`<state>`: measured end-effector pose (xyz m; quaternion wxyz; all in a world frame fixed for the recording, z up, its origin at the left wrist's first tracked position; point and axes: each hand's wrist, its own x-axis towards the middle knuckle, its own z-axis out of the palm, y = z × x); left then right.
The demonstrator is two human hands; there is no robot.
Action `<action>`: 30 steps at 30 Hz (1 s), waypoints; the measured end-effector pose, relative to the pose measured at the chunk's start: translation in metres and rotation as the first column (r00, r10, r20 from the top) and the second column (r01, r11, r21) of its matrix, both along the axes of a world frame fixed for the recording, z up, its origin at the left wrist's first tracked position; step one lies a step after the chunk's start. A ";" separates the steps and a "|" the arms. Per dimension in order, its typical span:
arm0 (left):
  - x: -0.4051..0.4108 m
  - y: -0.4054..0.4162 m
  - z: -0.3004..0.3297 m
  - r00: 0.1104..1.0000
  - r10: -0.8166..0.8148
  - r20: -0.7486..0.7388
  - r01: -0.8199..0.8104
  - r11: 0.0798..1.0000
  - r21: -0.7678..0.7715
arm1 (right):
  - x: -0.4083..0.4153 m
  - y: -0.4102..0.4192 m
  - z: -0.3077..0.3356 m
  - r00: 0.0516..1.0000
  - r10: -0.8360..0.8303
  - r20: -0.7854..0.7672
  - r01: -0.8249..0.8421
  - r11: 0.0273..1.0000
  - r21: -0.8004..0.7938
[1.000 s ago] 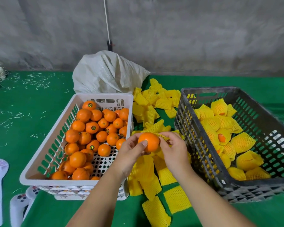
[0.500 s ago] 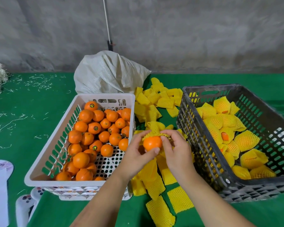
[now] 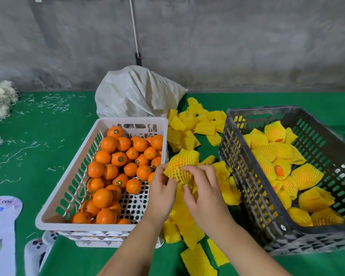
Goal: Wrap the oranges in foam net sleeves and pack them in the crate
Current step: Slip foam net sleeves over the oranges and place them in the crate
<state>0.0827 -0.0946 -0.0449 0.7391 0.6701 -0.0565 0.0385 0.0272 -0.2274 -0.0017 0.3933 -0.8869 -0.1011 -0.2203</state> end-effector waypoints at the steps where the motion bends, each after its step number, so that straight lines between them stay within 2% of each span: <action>1: 0.000 0.002 0.001 0.999 -0.042 -0.027 0.041 0.999 -0.027 | 0.001 0.000 0.000 1.000 0.003 0.001 -0.003 1.000 0.005; 3: 0.001 0.006 0.001 0.990 -0.131 -0.057 0.128 0.990 -0.058 | 0.006 -0.002 0.001 1.000 0.009 0.015 -0.010 1.000 0.021; 6: 0.002 0.005 0.001 0.975 -0.223 0.002 0.223 0.975 -0.003 | 0.013 -0.005 0.007 0.997 -0.043 0.058 0.042 0.999 0.016; 10: 0.004 0.003 -0.001 0.991 -0.137 -0.001 0.137 0.988 0.066 | 0.017 -0.013 0.014 0.992 -0.039 0.119 0.037 0.999 0.020; 14: 0.003 0.002 0.001 0.988 -0.155 0.007 0.155 0.985 0.077 | 0.014 -0.010 0.011 0.981 -0.013 0.191 0.028 0.997 -0.073; 18: 0.000 0.004 0.005 0.997 -0.077 0.022 0.075 0.995 0.072 | 0.007 -0.007 0.004 0.985 0.111 0.130 -0.094 0.987 -0.131; 19: 0.000 0.005 0.005 0.998 -0.061 0.026 0.060 0.997 0.056 | 0.005 -0.007 0.002 0.986 0.130 0.101 -0.121 0.989 -0.089; 21: 0.001 0.007 0.003 0.998 -0.049 0.034 0.049 0.999 0.019 | 0.000 -0.003 0.001 0.998 0.063 0.015 -0.064 0.982 0.175; 23: 0.002 0.006 0.004 0.998 -0.037 0.050 0.035 0.999 0.032 | 0.000 0.002 0.005 0.975 -0.018 -0.220 0.125 0.866 0.483; 24: 0.002 0.005 0.005 0.997 -0.041 0.063 0.038 0.998 0.050 | 0.002 0.004 0.006 0.931 0.041 -0.364 0.192 0.791 0.581; 26: 0.001 0.002 0.006 0.994 -0.087 0.072 0.080 0.992 0.096 | 0.009 0.008 0.010 0.833 0.190 -0.520 0.233 0.731 0.641; 30: -0.001 -0.002 0.002 0.991 -0.119 0.068 0.101 0.969 0.224 | 0.016 0.010 0.010 0.835 0.102 -0.540 0.296 0.745 0.598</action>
